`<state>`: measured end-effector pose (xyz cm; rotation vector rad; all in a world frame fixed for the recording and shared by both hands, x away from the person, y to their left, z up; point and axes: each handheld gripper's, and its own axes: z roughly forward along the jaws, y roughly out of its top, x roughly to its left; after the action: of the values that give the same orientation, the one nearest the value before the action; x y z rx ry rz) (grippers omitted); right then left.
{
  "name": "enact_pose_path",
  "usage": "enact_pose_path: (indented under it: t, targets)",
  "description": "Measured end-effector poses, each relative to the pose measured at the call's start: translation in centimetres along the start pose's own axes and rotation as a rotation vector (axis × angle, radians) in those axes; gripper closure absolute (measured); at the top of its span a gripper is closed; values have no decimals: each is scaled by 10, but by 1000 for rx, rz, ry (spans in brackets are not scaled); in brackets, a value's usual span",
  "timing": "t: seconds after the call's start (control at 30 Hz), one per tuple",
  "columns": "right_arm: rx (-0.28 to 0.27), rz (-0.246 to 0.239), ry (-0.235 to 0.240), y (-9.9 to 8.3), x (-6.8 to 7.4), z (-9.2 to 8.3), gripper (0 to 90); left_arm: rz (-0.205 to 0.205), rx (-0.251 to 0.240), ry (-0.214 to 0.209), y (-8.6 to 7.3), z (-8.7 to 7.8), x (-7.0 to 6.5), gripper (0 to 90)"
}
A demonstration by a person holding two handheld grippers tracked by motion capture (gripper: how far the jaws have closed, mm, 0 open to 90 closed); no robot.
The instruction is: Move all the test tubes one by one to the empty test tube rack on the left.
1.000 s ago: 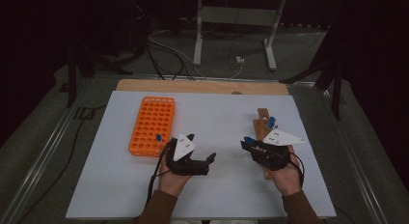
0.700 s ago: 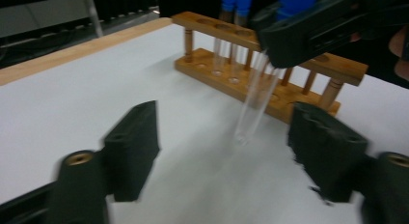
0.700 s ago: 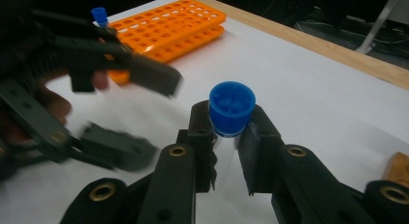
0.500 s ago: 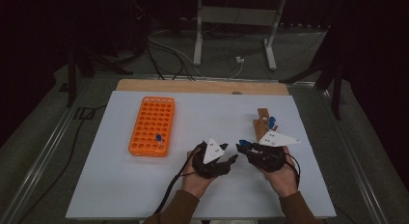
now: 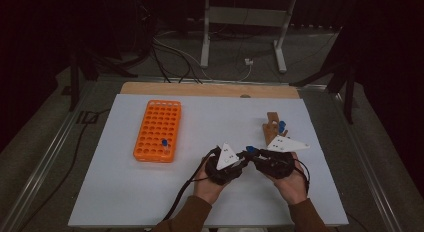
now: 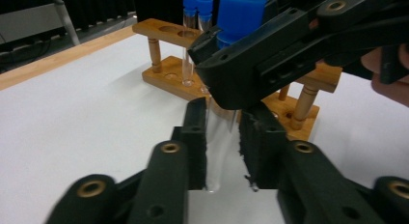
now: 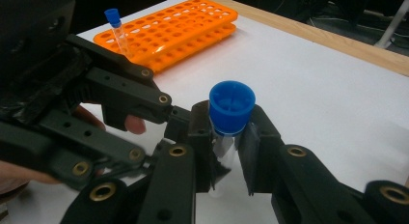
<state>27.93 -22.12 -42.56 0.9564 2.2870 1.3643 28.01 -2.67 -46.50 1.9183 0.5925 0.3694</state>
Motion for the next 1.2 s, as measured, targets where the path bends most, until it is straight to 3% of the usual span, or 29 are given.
enact_pose_path:
  t: [0.2, 0.5, 0.83, 1.03, 1.2]
  targets:
    - [0, 5, 8, 0, -1, 0, 756, 12, 1, -8, 0, 0, 1, 782]
    - [-30, 32, 14, 3, -8, -10, 459, -19, 29, 28, -2, -3, 13, 784]
    - [-69, 58, -68, 2, -16, -18, 155, -62, 8, 67, 1, -21, 27, 785]
    - [-82, 67, -92, 1, -23, -23, 31, -75, -4, 85, 1, -37, 35, 785]
    - [-82, 74, -99, -2, -27, -24, 0, -92, -18, 103, 0, -51, 43, 785]
